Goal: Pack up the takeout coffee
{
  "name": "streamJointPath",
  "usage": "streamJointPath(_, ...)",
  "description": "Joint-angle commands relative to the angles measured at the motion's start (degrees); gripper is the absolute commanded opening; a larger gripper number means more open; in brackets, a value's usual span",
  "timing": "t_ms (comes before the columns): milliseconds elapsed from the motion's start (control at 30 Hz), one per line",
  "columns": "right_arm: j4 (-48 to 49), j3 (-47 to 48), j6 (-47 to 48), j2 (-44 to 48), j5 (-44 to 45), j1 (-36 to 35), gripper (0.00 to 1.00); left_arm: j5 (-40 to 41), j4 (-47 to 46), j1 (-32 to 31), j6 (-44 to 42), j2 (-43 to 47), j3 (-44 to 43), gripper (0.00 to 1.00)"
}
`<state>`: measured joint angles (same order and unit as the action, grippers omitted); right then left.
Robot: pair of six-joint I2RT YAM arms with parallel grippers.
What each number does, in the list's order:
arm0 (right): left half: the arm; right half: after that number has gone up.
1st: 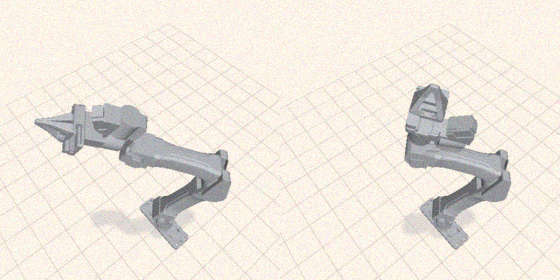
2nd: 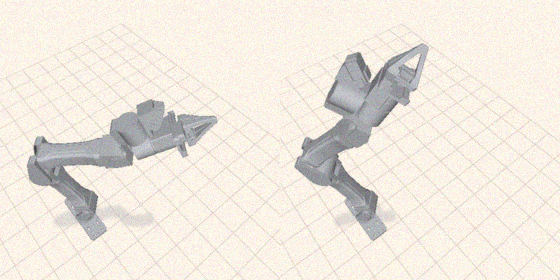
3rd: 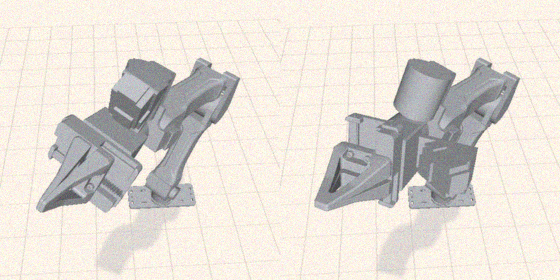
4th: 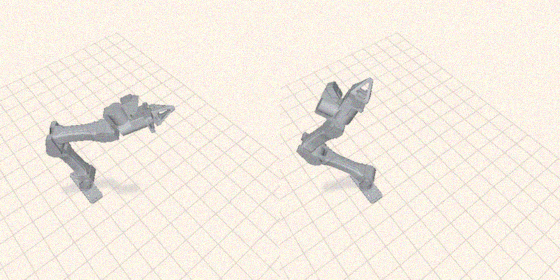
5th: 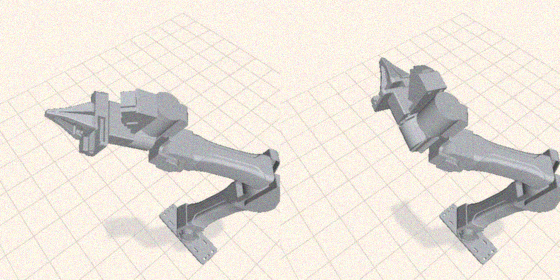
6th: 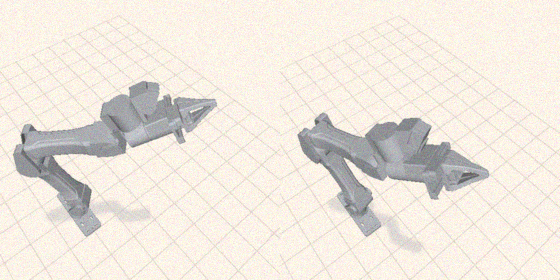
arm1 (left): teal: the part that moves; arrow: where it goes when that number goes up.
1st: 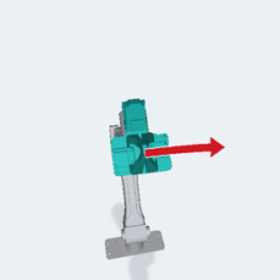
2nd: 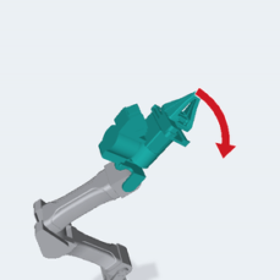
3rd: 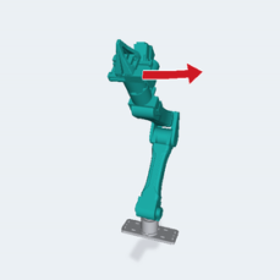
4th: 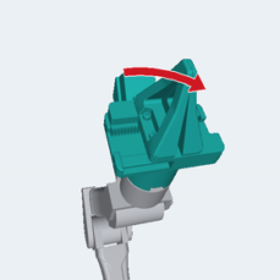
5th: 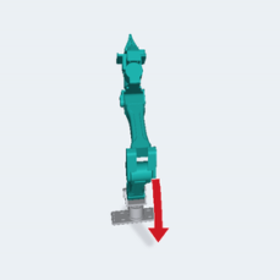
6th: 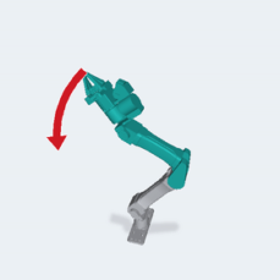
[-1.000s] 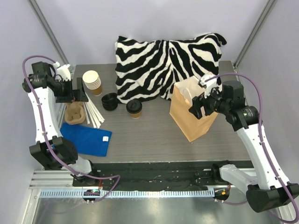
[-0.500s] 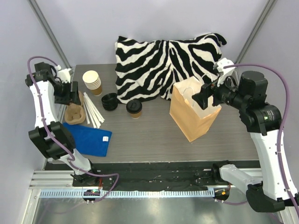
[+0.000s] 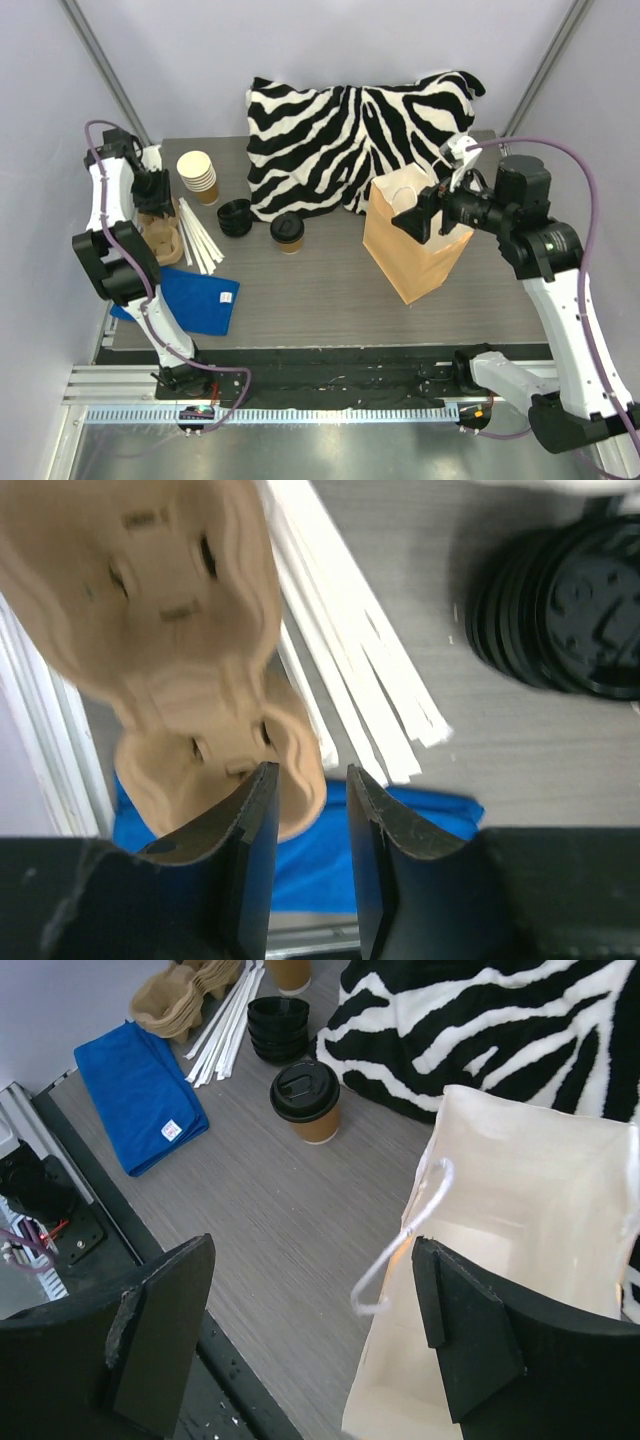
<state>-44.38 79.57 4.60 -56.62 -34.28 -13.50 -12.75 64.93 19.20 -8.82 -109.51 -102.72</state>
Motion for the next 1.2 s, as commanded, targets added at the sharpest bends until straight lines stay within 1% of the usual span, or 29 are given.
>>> streamJointPath(0, 5.62, -0.29, -0.30, -2.70, -2.11, -1.35, 0.88, 4.57, -3.40, -1.27, -0.49, -4.47, -6.96, 0.36)
streamJointPath(100, 5.88, 0.06, -0.21, -3.23, -1.67, -1.62, 0.88, 5.98, -1.91, -1.36, -3.13, -7.99, -9.86, 0.31)
streamJointPath(167, 5.97, -0.20, -0.12, -3.32, -1.32, -1.71, 0.88, 6.42, -1.30, -1.36, -4.36, -9.05, -10.22, 0.26)
streamJointPath(200, 6.15, -0.38, -0.12, -3.23, -1.23, -1.62, 0.88, 6.51, -1.38, -1.36, -4.71, -9.40, -9.96, 0.26)
streamJointPath(467, 6.32, -1.35, 0.06, -3.32, -1.31, -1.71, 0.89, 6.86, -2.78, -1.36, -8.05, -9.75, -6.71, 0.31)
streamJointPath(867, 6.32, -1.96, 0.50, -3.32, -0.52, -1.71, 0.90, 6.78, -3.58, -1.36, -8.14, -12.04, -6.62, 0.31)
streamJointPath(1033, 6.41, -2.23, 0.32, -3.58, -0.43, -1.71, 0.89, 6.78, -3.84, -1.36, -7.97, -12.48, -6.27, 0.29)
streamJointPath(1100, 6.41, -2.14, 0.41, -3.67, -0.35, -1.71, 0.90, 6.95, -4.02, -1.36, -8.06, -12.57, -6.01, 0.27)
streamJointPath(1167, 6.41, -2.14, 0.50, -3.76, -0.35, -1.62, 0.90, 6.60, -4.02, -1.27, -7.97, -12.65, -6.00, 0.22)
